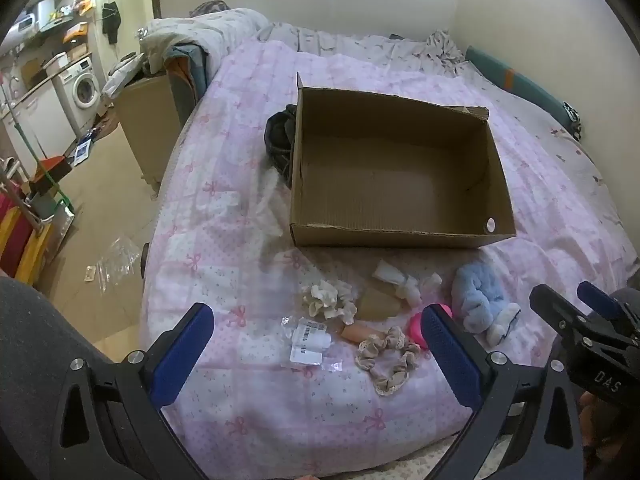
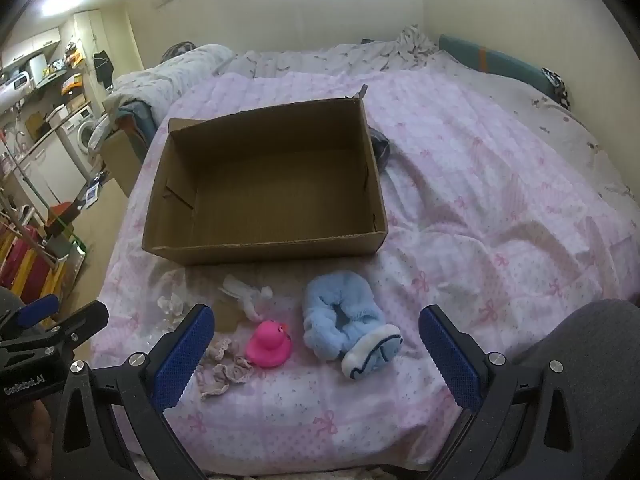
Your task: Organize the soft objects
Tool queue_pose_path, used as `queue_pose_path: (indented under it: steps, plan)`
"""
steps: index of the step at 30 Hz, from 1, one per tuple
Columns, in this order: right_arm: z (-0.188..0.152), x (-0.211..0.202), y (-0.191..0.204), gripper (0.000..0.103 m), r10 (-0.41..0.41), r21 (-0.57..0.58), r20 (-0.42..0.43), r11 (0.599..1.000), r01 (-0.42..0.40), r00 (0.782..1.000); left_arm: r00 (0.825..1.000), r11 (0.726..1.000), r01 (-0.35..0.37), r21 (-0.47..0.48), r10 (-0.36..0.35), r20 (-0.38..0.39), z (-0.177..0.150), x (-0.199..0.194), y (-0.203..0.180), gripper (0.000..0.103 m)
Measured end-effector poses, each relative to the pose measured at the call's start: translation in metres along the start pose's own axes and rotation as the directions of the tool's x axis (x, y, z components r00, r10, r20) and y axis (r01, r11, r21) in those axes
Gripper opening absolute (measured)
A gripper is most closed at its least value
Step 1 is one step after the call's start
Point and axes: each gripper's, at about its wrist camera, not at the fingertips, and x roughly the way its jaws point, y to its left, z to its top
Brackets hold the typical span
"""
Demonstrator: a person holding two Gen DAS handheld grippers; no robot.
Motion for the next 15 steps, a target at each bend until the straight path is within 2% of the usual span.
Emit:
queue_pose_path:
  steps: [1, 15]
  plan:
    - [0.0007, 0.0015, -0.0003, 0.103, 0.0, 0.007, -0.039, 1.0, 0.0, 0.999, 1.0, 1.0, -0.003, 0.001, 0.003, 0.008, -0.0018, -0.0003, 0.0006, 0.103]
    - [0.0003, 0.0, -0.0007, 0.103, 0.007, 0.011, -0.019, 1.0, -0.007, 1.0, 1.0, 1.0, -0.013, 0.007, 0.013, 0.001, 0.0009, 0.0025, -0.0021, 0.103]
